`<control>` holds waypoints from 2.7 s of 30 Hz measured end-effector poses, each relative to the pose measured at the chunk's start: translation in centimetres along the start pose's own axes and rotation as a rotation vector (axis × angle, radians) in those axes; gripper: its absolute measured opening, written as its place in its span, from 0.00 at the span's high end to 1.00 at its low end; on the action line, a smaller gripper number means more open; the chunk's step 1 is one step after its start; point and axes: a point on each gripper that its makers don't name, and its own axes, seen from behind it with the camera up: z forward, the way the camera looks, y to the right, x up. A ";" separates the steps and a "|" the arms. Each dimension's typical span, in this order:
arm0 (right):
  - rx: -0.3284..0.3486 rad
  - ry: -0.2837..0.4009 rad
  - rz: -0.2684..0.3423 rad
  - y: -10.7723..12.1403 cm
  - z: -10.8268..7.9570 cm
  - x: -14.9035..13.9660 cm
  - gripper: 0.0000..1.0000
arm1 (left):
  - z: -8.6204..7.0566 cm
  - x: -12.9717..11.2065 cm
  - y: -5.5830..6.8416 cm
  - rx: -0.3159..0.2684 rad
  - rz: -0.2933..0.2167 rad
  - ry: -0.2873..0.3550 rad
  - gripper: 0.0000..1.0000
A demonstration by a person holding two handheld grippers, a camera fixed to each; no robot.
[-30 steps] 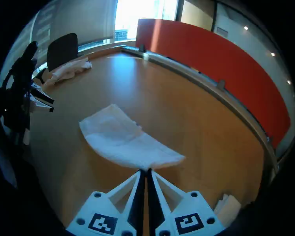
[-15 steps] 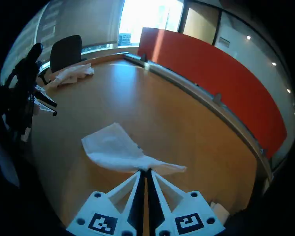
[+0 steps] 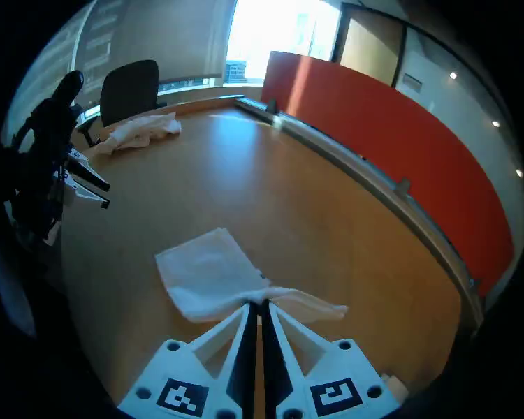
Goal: Fold towel
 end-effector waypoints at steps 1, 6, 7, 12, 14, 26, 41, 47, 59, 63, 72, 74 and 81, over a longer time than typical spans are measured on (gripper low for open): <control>0.007 0.003 -0.003 -0.3 0.2 0.3 0.94 | 0.0 0.0 -0.1 0.000 0.000 0.001 0.26; 0.046 0.015 -0.012 -1.9 1.6 1.5 0.94 | -0.3 0.2 -0.4 0.004 -0.004 0.006 0.26; 0.055 0.016 -0.014 -2.3 1.9 1.7 0.94 | -0.3 0.2 -0.5 0.005 -0.006 0.008 0.26; 0.101 0.018 -0.023 -4.4 3.7 2.6 0.94 | -0.7 0.2 -1.1 0.013 -0.016 0.014 0.26; 0.121 0.018 -0.025 -5.3 4.4 2.9 0.94 | -0.9 0.1 -1.4 0.018 -0.020 0.016 0.26; 0.259 -0.042 -0.016 -11.2 9.2 1.6 0.94 | -2.0 -1.0 -4.0 0.066 -0.060 0.018 0.26; 0.291 -0.057 -0.030 -12.2 9.6 1.3 0.94 | -1.9 -1.3 -4.3 0.072 -0.068 0.018 0.26; 0.297 -0.066 -0.029 -12.5 9.6 1.0 0.90 | -1.9 -1.2 -4.3 0.074 -0.064 0.017 0.26; 0.299 -0.066 -0.007 -13.0 8.8 0.4 0.28 | -2.0 -1.4 -4.3 0.075 -0.061 0.017 0.26; 0.284 -0.073 0.009 -12.8 8.6 -0.2 0.28 | -2.0 -1.3 -4.1 0.071 -0.059 0.019 0.26; 0.235 -0.113 0.055 -12.3 7.9 -3.4 0.28 | -2.2 -1.4 -3.8 0.065 -0.053 0.020 0.26; 0.224 -0.125 0.065 -12.3 7.6 -4.3 0.28 | -2.2 -1.4 -3.8 0.064 -0.052 0.020 0.26; 0.182 -0.161 0.109 -11.8 6.6 -7.1 0.28 | -2.1 -1.4 -3.4 0.056 -0.047 0.019 0.26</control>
